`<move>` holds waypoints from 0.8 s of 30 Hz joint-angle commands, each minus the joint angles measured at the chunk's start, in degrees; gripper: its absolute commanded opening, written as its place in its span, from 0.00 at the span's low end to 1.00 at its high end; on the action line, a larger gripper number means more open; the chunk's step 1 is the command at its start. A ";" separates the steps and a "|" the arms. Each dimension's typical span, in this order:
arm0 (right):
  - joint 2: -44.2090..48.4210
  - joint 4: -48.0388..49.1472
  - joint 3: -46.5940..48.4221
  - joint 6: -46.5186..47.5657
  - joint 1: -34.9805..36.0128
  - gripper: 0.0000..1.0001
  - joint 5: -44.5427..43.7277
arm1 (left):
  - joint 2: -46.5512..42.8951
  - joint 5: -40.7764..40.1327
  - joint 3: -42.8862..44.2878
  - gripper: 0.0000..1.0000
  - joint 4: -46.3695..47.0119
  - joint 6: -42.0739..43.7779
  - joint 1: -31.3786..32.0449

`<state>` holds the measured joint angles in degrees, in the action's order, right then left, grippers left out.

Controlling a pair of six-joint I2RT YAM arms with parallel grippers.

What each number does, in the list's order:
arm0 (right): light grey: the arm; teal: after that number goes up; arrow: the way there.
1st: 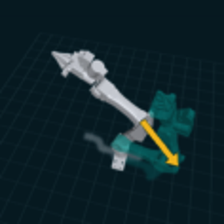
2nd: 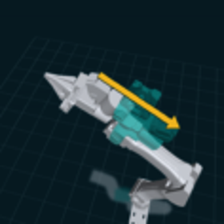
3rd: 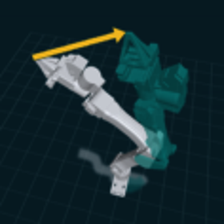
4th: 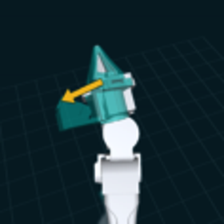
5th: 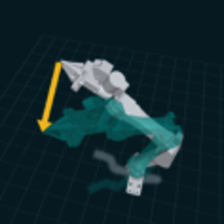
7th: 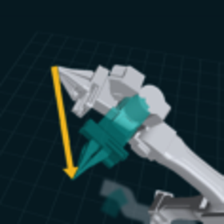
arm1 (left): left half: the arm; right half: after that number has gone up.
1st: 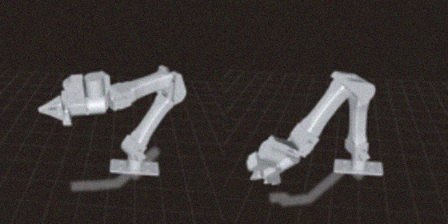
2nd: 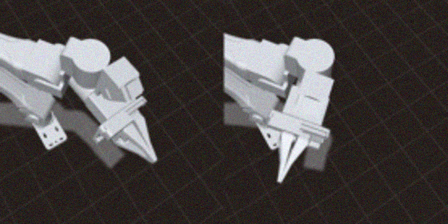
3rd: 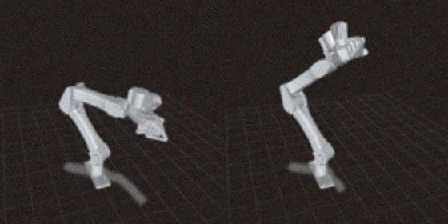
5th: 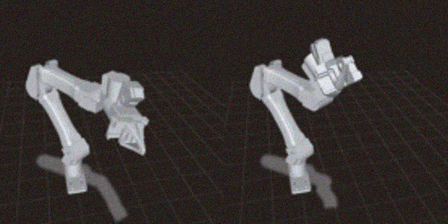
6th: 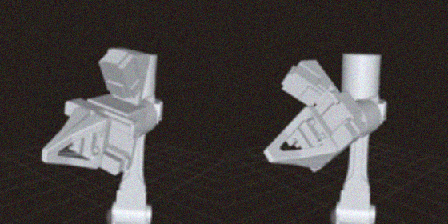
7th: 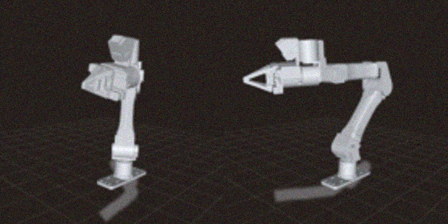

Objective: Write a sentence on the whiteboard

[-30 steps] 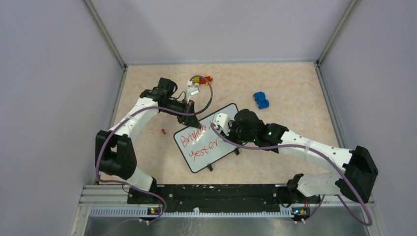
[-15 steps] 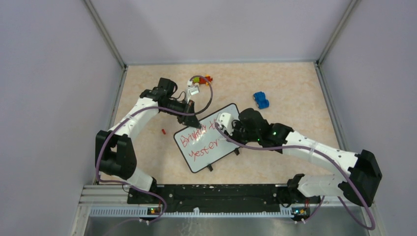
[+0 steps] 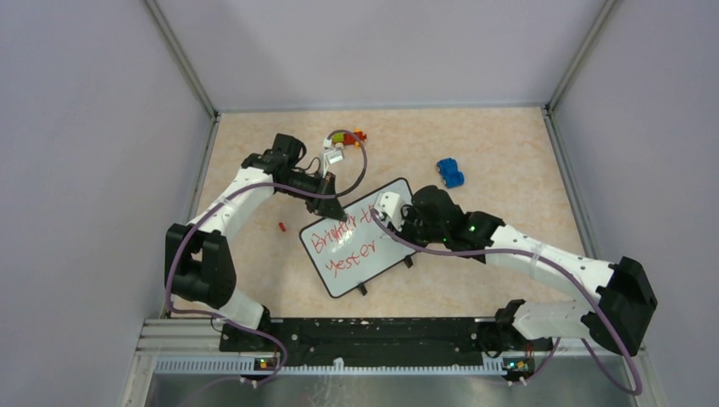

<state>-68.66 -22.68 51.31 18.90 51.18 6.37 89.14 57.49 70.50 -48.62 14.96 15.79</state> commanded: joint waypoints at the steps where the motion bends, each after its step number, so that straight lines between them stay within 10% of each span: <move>1: -0.98 2.41 0.44 -0.25 -0.55 0.00 -1.25 | 1.03 -0.81 0.26 0.00 -1.26 0.96 0.89; 24: -2.34 2.99 -1.00 -0.16 -0.20 0.00 3.30 | 1.41 -0.65 0.09 0.00 -0.97 1.08 0.82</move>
<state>-70.54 -22.11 51.40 18.37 51.16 9.56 89.17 57.34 70.50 -48.62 14.96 15.79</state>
